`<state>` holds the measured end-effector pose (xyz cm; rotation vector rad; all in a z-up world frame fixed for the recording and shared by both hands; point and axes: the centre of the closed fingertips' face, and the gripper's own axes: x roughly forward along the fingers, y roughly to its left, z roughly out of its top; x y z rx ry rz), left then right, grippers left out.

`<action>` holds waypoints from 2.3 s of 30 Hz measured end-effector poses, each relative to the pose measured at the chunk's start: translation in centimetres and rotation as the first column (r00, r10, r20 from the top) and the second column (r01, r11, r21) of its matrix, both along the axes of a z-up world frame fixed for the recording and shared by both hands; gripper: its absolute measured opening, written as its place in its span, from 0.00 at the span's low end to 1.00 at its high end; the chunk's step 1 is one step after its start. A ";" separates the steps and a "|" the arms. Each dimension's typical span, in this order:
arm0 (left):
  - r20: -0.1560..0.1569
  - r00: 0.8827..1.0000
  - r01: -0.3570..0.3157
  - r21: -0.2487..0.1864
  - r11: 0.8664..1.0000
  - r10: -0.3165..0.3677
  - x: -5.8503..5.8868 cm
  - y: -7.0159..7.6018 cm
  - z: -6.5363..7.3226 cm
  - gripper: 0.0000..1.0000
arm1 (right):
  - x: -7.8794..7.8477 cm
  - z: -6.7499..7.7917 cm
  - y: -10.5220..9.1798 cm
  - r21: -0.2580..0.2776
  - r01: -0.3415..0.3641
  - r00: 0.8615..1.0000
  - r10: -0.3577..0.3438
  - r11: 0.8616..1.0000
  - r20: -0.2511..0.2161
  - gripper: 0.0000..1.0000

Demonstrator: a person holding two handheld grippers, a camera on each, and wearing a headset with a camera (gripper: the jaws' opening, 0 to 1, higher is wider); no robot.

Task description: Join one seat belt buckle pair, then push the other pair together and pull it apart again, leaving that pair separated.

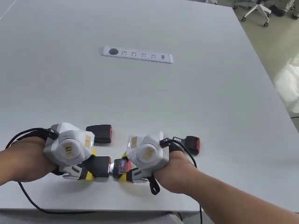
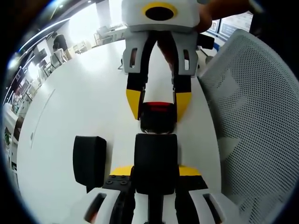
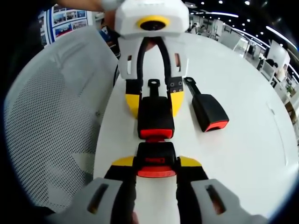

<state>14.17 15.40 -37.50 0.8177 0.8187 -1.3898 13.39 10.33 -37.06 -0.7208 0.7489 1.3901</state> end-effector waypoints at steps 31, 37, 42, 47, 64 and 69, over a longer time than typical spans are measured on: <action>-0.036 0.996 -0.083 -0.008 0.996 0.083 -0.2 -0.7 1.8 0.35 | -0.3 2.0 0.3 0.031 0.025 0.999 -0.024 0.999 -0.048 0.31; -0.012 0.996 -0.084 -0.036 0.996 0.084 0.3 -0.3 3.3 0.37 | 0.2 3.5 -0.3 0.049 0.026 0.999 -0.025 0.998 -0.027 0.31; 0.010 0.991 -0.135 -0.072 0.988 0.136 2.4 -0.3 4.4 0.35 | 1.4 4.0 -2.4 0.044 0.055 0.998 -0.055 0.997 -0.005 0.31; 0.055 0.987 -0.148 -0.083 0.985 0.153 5.0 -0.2 5.1 0.39 | 2.9 4.1 -5.5 0.022 0.097 0.995 -0.097 0.995 0.010 0.31; 0.077 0.988 -0.129 -0.025 0.991 0.130 8.1 0.3 4.5 0.45 | 7.0 2.8 -18.4 -0.103 0.242 0.970 -0.238 0.965 0.057 0.34; 0.075 0.989 -0.129 -0.003 0.992 0.129 8.4 0.7 3.7 0.46 | 7.6 2.7 -20.3 -0.113 0.271 0.962 -0.265 0.956 0.069 0.35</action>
